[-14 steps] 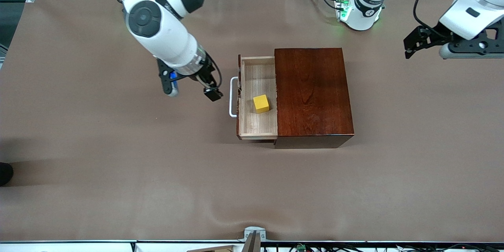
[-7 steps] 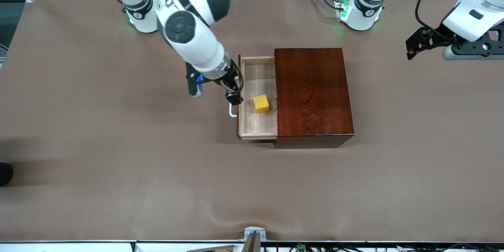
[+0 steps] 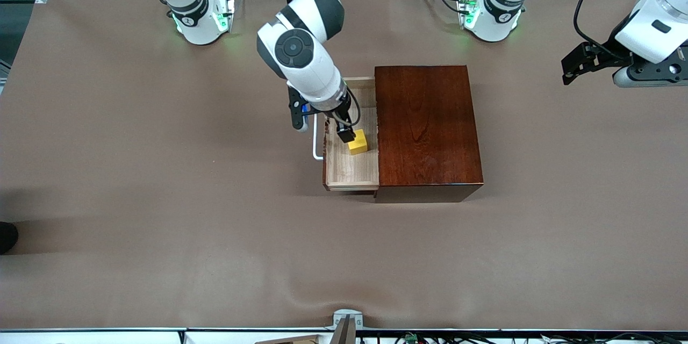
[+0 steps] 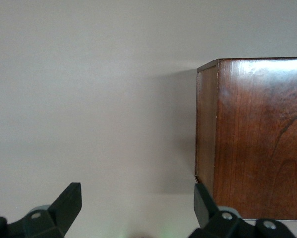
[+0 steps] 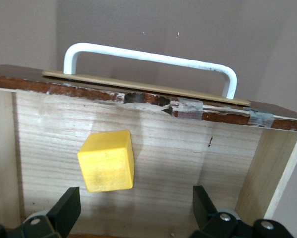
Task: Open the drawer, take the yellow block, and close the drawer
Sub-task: 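Close the right gripper on the yellow cube and lift it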
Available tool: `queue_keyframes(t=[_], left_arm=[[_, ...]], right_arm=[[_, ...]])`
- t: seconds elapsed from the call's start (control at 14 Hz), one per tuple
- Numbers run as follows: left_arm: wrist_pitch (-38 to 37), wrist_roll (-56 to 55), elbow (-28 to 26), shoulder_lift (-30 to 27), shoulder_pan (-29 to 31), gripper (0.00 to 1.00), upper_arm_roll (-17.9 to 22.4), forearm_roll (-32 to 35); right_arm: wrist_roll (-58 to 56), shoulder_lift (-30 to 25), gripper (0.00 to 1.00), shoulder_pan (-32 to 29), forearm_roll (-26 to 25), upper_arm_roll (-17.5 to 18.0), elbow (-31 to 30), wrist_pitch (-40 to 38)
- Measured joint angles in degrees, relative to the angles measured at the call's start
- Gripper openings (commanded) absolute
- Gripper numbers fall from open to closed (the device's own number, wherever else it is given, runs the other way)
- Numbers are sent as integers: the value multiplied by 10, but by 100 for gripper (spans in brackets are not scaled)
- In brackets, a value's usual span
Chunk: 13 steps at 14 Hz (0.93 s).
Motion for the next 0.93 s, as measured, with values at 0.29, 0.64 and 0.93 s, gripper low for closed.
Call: queue_keyframes(t=[0.29, 0.64, 0.93], left_arm=[[0, 0, 0, 0, 2, 100, 0, 0], [0, 0, 0, 0, 2, 100, 0, 0], [1, 0, 0, 0, 2, 100, 0, 0]], right_arm=[[3, 19, 100, 2, 0, -1, 0, 33], [6, 34, 100, 4, 0, -1, 0, 44], [10, 51, 100, 4, -1, -1, 0, 92]])
